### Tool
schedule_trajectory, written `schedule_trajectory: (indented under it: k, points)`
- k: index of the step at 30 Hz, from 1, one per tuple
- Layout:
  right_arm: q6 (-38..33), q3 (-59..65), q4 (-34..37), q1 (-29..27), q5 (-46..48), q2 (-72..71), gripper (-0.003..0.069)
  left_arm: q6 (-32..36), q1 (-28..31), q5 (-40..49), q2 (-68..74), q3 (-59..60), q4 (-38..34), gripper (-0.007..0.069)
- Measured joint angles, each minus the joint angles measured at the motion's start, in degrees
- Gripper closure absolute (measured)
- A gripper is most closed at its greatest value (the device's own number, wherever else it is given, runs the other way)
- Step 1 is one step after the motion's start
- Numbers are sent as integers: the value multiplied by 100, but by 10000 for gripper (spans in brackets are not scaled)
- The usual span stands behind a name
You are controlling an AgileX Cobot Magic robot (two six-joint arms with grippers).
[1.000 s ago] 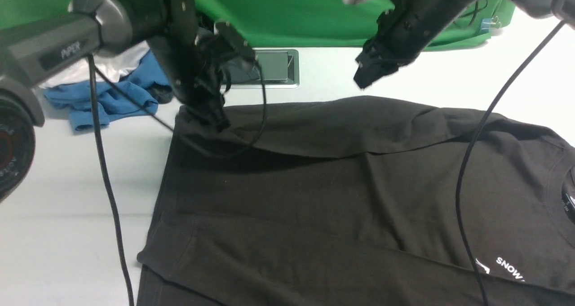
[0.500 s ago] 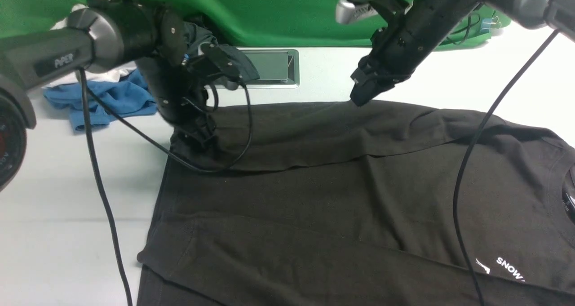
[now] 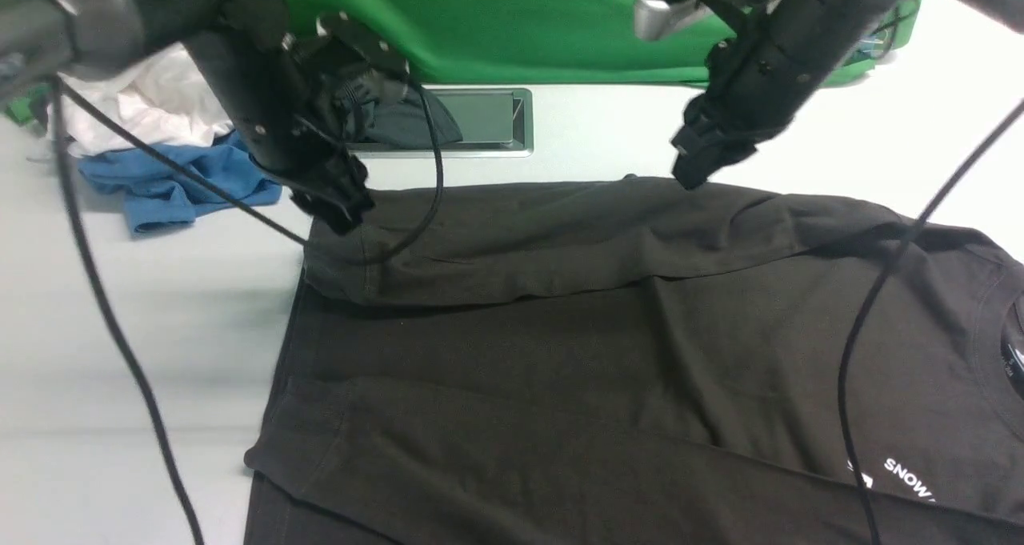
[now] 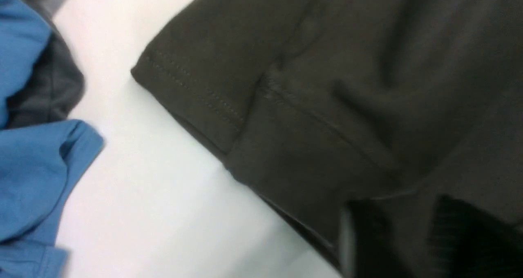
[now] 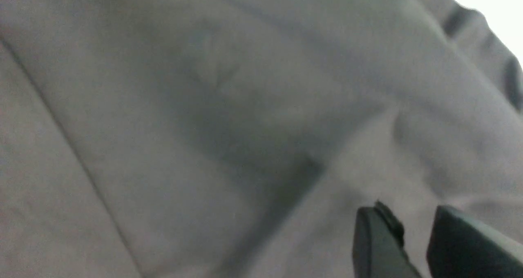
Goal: Fold a long-sleeved shirt on a white desktop.
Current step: 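Fold the left side of the dark shirt inward over its body with the left gripper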
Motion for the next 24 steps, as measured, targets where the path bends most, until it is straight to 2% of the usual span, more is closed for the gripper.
schedule_trajectory:
  k: [1, 4, 12, 17, 24]
  points:
    - [2, 161, -11, 0, 0, -103, 442, 147, 0, -23, -79, 0, -156, 545]
    - [64, 422, -22, 0, 0, -236, 442, 454, 0, -312, -130, 0, -408, 601]
    - [494, 988, -16, 30, -7, -795, 452, 593, 0, -918, 682, 0, -483, 607]
    - [621, 1644, -16, 50, -2, -1669, 485, 588, 0, -730, 1351, 27, -719, 607]
    - [803, 2413, -26, 50, -122, -2753, 497, 559, 0, -354, 1402, 31, -916, 607]
